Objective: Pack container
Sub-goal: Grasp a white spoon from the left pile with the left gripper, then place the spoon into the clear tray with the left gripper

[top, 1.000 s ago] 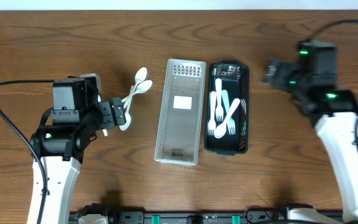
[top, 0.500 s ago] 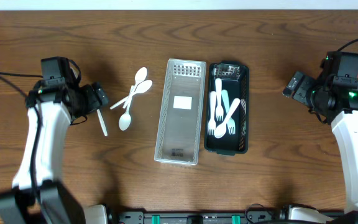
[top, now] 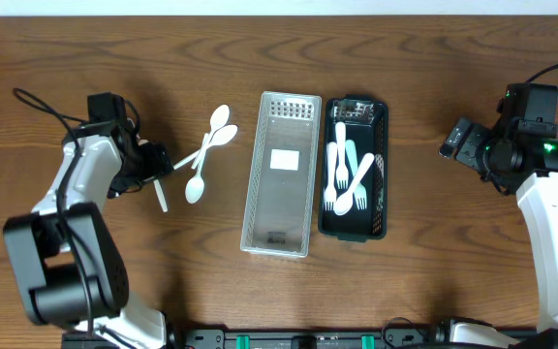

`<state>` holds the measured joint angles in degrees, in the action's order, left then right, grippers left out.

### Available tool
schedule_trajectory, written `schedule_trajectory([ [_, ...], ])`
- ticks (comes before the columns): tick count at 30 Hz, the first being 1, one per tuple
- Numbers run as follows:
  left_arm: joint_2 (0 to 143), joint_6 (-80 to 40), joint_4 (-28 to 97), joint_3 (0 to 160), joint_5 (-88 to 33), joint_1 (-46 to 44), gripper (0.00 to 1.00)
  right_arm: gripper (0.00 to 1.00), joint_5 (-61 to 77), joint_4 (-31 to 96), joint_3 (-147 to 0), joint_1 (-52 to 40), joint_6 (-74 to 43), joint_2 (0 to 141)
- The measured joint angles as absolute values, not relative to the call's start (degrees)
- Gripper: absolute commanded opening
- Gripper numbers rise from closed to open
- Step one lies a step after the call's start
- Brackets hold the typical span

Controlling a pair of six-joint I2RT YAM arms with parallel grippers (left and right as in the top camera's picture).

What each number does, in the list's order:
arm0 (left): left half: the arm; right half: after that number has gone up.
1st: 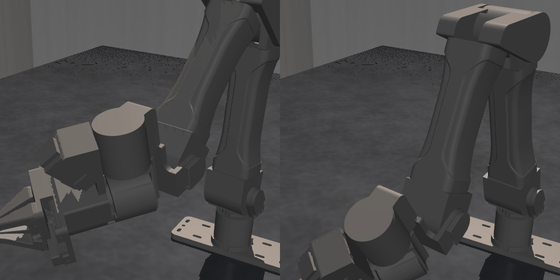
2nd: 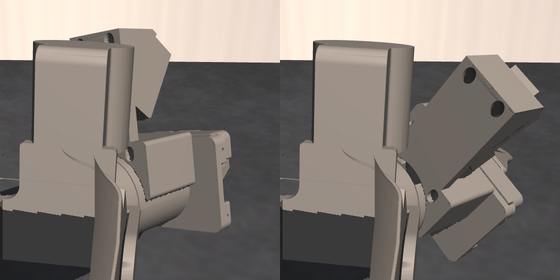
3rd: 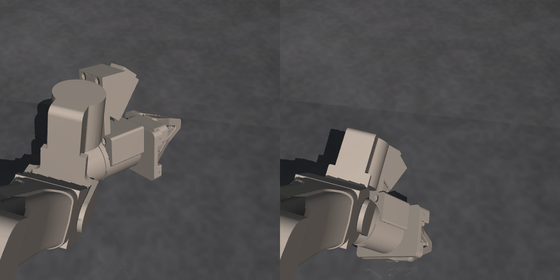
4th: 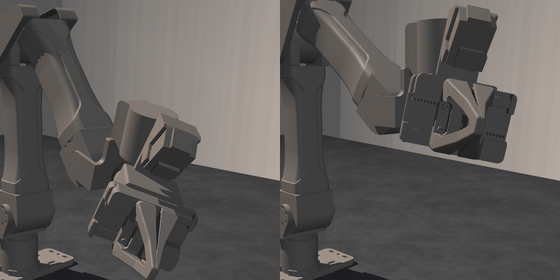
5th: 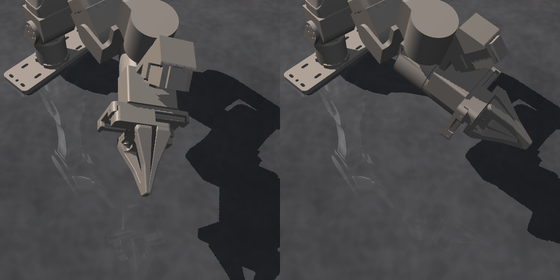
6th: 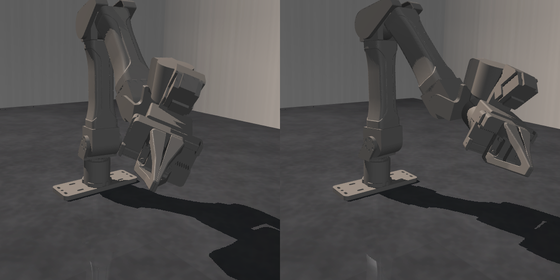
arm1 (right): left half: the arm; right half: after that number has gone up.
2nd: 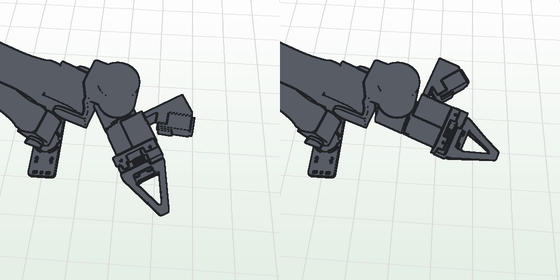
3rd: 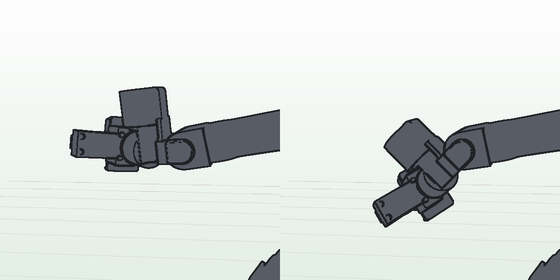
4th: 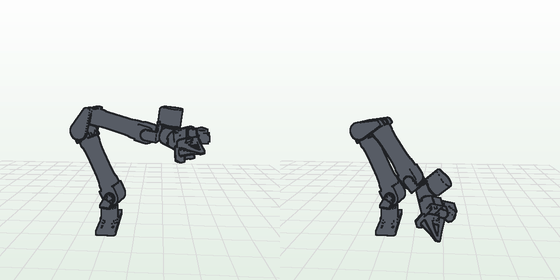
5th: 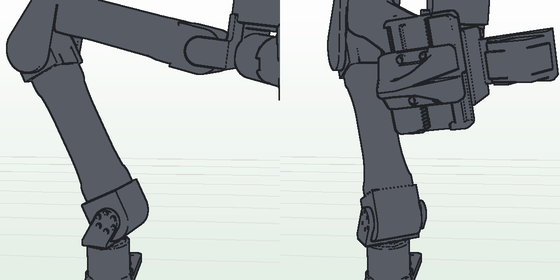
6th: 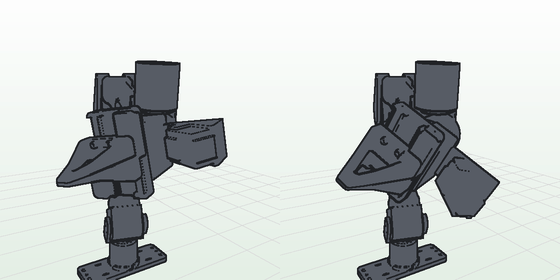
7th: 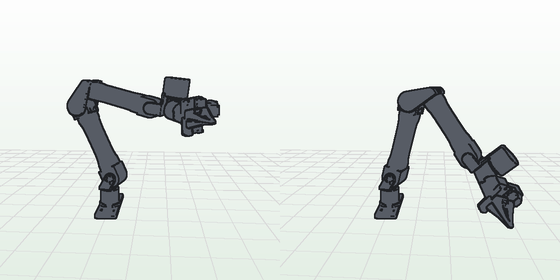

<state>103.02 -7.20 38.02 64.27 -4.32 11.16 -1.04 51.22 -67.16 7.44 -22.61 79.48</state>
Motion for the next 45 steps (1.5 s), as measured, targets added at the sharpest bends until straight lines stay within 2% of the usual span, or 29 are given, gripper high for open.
schedule_trajectory([
  [7,107.18,-3.16,35.42,64.27,-4.32,11.16,0.72,0.99,-1.04,51.24,-67.16,7.44,-22.59,79.48],
  [10,107.63,-2.39,33.89,64.29,-4.34,11.16,0.55,0.99,-1.04,51.64,-67.13,7.44,-22.59,79.48],
  [12,107.79,-1.96,33.10,64.29,-4.29,11.16,0.50,0.99,-1.04,51.88,-67.13,7.44,-22.61,79.48],
  [15,108.03,-1.48,32.42,64.40,-4.08,11.16,0.30,0.99,-1.04,52.03,-67.13,7.44,-22.59,79.48],
  [20,108.73,-1.08,32.29,65.17,-3.86,11.16,0.06,0.99,-1.04,52.51,-67.13,7.44,-22.61,79.48],
  [29,108.27,-1.28,34.57,65.80,-4.16,9.41,0.06,0.99,-1.04,53.01,-67.13,7.44,-22.59,79.48],
  [35,99.79,-1.30,41.58,70.63,-7.77,4.80,0.06,0.99,-1.04,53.32,-67.11,7.44,-22.61,79.48],
  [41,84.64,-1.67,42.22,75.42,-11.11,-7.86,0.06,0.99,-1.04,53.30,-67.11,7.44,-22.59,79.48],
  [45,83.37,-3.51,42.57,75.44,-12.27,-17.04,0.06,0.99,-1.04,53.30,-67.11,7.44,-22.59,79.48],
])
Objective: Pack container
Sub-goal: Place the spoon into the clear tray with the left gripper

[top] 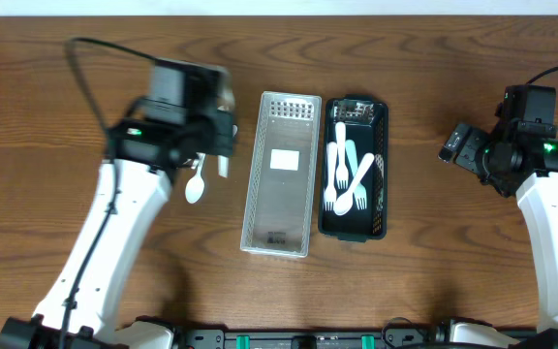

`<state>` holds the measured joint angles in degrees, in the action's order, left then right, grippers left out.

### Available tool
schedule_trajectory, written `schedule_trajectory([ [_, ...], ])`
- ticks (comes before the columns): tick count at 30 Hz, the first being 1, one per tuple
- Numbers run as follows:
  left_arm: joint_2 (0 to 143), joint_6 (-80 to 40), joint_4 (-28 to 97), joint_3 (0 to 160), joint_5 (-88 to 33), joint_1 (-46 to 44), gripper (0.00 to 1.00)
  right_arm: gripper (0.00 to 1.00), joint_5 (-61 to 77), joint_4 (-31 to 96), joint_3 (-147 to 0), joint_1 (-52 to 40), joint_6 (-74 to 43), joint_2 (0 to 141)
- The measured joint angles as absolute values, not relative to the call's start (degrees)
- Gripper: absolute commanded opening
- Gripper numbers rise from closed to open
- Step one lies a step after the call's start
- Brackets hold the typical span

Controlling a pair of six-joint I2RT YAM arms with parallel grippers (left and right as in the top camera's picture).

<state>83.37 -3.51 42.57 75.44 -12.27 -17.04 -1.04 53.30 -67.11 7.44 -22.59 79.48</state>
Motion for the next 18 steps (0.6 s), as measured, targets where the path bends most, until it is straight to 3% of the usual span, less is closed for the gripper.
schedule_trajectory([
  [9,94.80,-9.50,40.32,72.90,-12.97,-28.36,0.07,0.99,-1.04,53.32,-67.11,7.44,-22.61,79.48],
  [10,95.85,-9.72,40.16,72.75,-12.97,-28.80,0.14,0.99,-1.04,53.32,-67.11,7.44,-22.59,79.48],
  [12,98.26,-10.22,39.88,72.53,-12.97,-29.58,0.45,0.99,-1.04,53.32,-67.11,7.44,-22.59,79.48],
  [14,98.91,-10.72,39.88,72.55,-12.99,-29.65,0.67,0.99,-1.04,53.32,-67.11,7.44,-22.61,79.48],
  [18,96.79,-10.96,40.07,73.60,-11.84,-27.77,0.88,0.99,-1.04,53.36,-67.11,7.44,-22.61,79.48],
])
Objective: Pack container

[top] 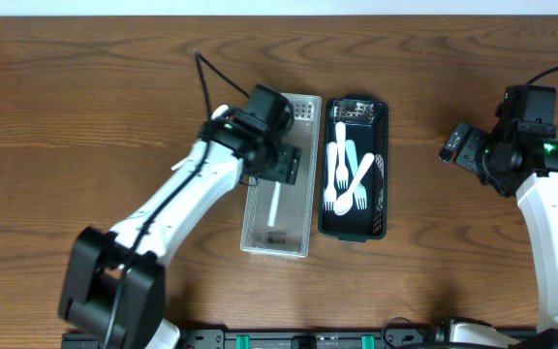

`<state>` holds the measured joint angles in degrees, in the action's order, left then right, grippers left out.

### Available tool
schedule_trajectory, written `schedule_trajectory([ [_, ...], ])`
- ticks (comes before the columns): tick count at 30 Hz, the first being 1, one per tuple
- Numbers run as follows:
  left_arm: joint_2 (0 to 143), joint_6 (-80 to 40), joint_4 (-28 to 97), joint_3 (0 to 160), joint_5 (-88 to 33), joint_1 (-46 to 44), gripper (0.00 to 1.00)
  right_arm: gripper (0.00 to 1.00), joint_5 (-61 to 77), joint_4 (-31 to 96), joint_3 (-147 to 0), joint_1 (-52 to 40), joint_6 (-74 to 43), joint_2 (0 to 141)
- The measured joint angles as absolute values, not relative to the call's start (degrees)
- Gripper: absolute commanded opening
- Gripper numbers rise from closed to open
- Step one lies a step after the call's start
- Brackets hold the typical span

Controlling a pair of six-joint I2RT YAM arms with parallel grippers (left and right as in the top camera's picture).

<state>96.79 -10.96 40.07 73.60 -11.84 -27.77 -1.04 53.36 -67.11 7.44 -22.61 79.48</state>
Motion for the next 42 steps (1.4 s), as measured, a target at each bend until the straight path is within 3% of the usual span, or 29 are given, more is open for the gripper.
schedule_trajectory([
  [8,89.80,-9.28,40.99,76.49,-1.28,-16.25,0.90,0.99,-1.04,53.76,-67.11,7.44,-22.61,79.48],
  [16,97.62,-0.97,41.23,76.49,2.22,-5.04,0.90,0.99,-1.04,53.76,-67.11,7.44,-22.59,79.48],
  [20,102.54,5.21,36.32,76.49,1.58,-4.16,0.81,0.99,-1.04,53.74,-67.11,7.44,-22.61,79.48],
  [26,108.99,12.69,28.64,76.49,-0.71,-4.58,0.81,0.99,-1.04,53.98,-67.11,7.44,-22.61,79.48],
  [39,117.01,15.27,22.90,76.49,-1.54,-4.60,0.80,0.99,-1.06,54.59,-67.11,7.44,-22.61,79.48],
  [41,117.01,15.27,22.72,76.49,-1.56,-4.60,0.73,0.99,-1.04,54.59,-67.11,7.44,-22.61,79.48],
  [42,117.01,15.11,22.59,76.49,-1.54,-4.60,0.64,0.99,-1.04,54.54,-67.11,7.44,-22.61,79.48],
])
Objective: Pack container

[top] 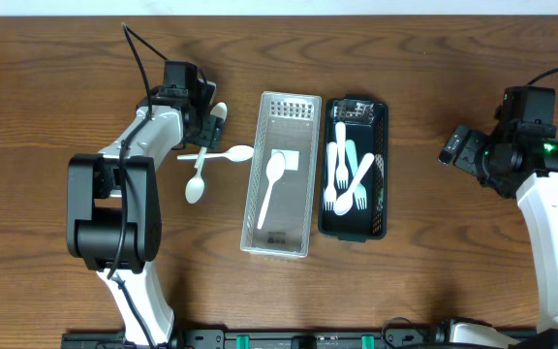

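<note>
A white perforated tray (296, 109) stands mid-table with one white spoon (270, 186) lying in it. Right of it a black tray (381, 165) holds several white forks (342, 179). Three more white spoons lie left of the white tray: one (219, 111) by my left gripper, one (229, 153) lying crosswise, one (195, 187) lower down. My left gripper (207, 120) hovers at the upper spoon and looks open, holding nothing. At the far right my right gripper (451, 145) is held off the table; its jaws are too small to read.
The wooden table (424, 58) carries only the two trays and the loose spoons. My left arm's cable (143, 68) arches over the back left. The right arm stands along the right edge.
My left gripper was over the white tray with a spoon below it. It is now back at the loose spoons on the left, and the spoon lies free in the tray. The right arm is unchanged.
At first my left gripper held a spoon at the far left, beside three loose ones. Then it was close to the white tray's left side, then over the tray. Now that spoon rests in the tray and the gripper is at the remaining spoons.
</note>
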`<state>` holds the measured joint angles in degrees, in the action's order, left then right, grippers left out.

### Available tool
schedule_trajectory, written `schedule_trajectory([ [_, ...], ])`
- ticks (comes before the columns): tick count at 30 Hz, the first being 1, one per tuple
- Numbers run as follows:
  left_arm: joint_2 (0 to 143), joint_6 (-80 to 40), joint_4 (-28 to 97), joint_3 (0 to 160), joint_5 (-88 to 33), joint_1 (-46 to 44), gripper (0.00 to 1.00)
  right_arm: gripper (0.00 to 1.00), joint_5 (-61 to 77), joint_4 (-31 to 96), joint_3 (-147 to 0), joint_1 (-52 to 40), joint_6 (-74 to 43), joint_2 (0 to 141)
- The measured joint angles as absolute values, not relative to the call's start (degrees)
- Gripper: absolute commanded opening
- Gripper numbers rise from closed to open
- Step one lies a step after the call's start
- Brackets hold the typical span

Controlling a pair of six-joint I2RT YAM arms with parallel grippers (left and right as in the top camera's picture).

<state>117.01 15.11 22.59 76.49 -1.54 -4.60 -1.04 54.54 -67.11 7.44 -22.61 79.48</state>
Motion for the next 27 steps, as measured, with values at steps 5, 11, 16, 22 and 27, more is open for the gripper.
schedule_trajectory([
  [5,117.01,15.51,22.44,76.49,-1.58,-4.60,0.29,0.99,-1.04,54.54,-67.11,7.44,-22.61,79.48],
  [11,117.01,15.11,22.48,76.49,-1.74,-4.60,0.06,0.99,-1.04,54.92,-67.11,7.44,-22.61,79.48],
  [16,116.64,15.49,23.20,76.49,-1.76,-4.60,0.06,0.99,-1.04,56.01,-67.11,7.44,-22.61,79.48],
  [22,109.95,15.49,26.28,76.31,-1.67,-4.97,0.06,0.99,-1.04,56.31,-67.11,7.44,-22.61,79.48],
  [27,95.55,15.49,27.03,76.36,-1.72,-7.05,0.07,0.99,-1.04,55.86,-67.11,7.44,-22.61,79.48],
])
